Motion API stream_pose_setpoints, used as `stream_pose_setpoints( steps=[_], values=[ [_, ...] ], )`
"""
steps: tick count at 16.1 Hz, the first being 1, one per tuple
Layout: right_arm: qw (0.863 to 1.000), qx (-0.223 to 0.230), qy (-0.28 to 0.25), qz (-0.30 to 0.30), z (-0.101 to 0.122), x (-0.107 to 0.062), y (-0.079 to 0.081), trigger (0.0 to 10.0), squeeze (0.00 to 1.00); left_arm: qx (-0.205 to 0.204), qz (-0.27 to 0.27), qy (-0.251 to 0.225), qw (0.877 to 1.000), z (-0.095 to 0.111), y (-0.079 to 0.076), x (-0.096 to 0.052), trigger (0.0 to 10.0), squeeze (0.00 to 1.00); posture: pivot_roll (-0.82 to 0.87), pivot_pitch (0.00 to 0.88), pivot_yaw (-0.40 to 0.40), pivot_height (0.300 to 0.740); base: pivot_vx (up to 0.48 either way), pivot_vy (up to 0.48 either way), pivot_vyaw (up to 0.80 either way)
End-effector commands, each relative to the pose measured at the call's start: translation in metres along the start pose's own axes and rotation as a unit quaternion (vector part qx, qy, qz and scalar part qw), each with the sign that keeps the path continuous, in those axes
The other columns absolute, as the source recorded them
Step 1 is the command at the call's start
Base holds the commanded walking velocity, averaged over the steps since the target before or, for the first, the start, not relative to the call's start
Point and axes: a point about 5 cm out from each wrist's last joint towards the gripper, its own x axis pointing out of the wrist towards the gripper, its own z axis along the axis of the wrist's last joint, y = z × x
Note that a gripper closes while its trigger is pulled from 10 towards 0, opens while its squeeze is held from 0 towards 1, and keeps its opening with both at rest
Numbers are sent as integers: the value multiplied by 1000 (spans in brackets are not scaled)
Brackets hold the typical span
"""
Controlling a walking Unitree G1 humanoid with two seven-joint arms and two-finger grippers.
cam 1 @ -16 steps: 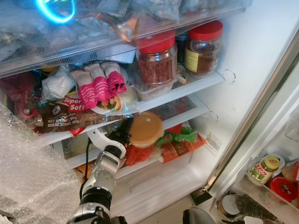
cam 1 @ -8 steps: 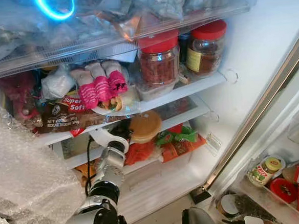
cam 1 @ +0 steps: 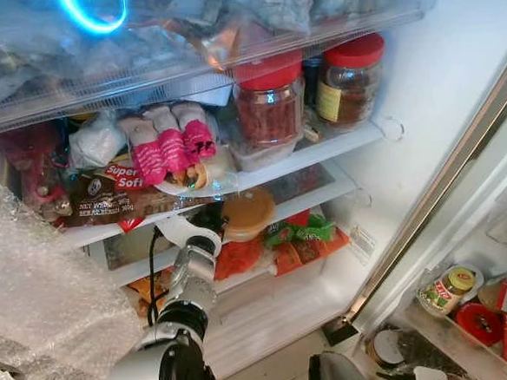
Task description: Restocking fridge
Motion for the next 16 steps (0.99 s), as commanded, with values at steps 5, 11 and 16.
stream_pose_setpoints(
  steps=[5,11,16],
  values=[
    [1000,6,2,-5,-3,-1,-2,10000,0,19,-2,-25,1000,11,-14,9,10000,0,-243,72,-15,632,0,0,0],
    [1000,5,2,-4,-3,-1,-2,10000,0,3,11,-29,1000,13,-15,11,10000,1000,-244,71,-14,632,0,0,0],
    [1000,5,3,-4,-3,0,-1,10000,0,-31,1,-22,999,12,-10,9,10000,0,-242,69,-13,632,0,0,0]
  ],
)
